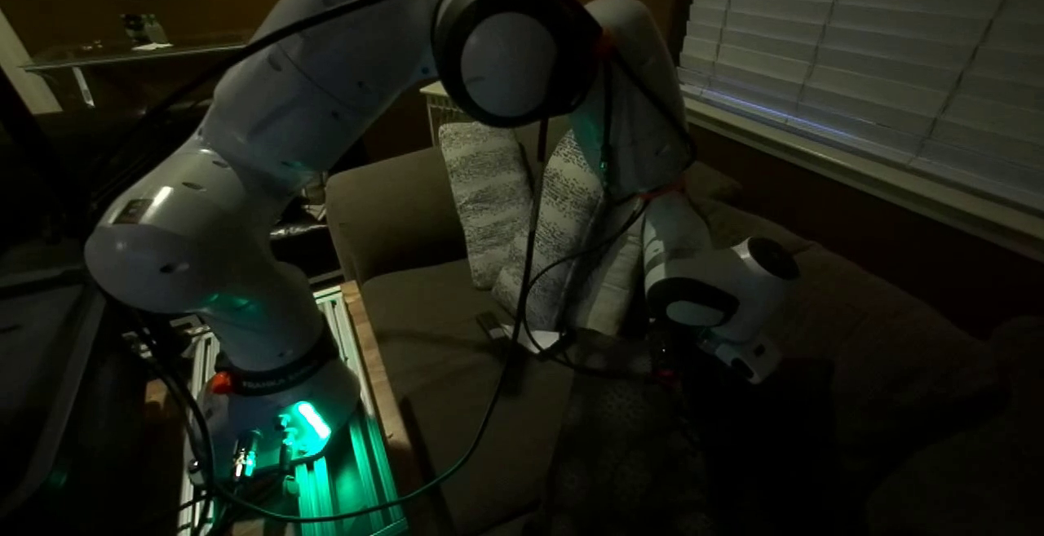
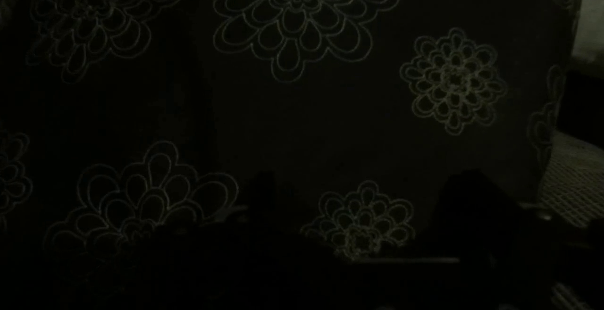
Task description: Move the black pillow to the seat
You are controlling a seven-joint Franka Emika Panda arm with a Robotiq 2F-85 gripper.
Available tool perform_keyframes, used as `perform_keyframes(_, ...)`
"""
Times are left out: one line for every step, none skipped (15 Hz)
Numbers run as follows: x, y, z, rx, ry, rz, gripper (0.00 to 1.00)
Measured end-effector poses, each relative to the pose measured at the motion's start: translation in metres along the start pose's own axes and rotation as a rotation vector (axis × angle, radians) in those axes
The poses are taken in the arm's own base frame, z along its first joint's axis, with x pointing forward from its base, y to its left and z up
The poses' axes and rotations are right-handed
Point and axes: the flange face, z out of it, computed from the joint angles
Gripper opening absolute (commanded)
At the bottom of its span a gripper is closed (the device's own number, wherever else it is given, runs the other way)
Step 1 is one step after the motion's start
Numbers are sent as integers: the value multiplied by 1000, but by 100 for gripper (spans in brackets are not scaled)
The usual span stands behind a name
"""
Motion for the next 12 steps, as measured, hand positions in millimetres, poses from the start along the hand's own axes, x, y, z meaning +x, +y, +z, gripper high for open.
perform_keyframes(3,0,2,2,-7,0,64)
perform_keyframes(6,-1,4,4,-13,1,56)
perform_keyframes(8,-2,5,7,-18,3,50)
perform_keyframes(10,-2,6,11,-24,6,42)
perform_keyframes(13,-3,6,16,-27,11,36)
perform_keyframes(14,-5,6,22,-31,17,29)
perform_keyframes(15,-5,5,29,-34,27,23)
perform_keyframes(16,-6,5,36,-36,39,16)
perform_keyframes(18,-7,4,45,-35,55,8)
perform_keyframes(18,-7,4,56,-35,76,2)
perform_keyframes(19,-8,3,71,-35,104,0)
perform_keyframes(19,-8,3,90,-36,141,0)
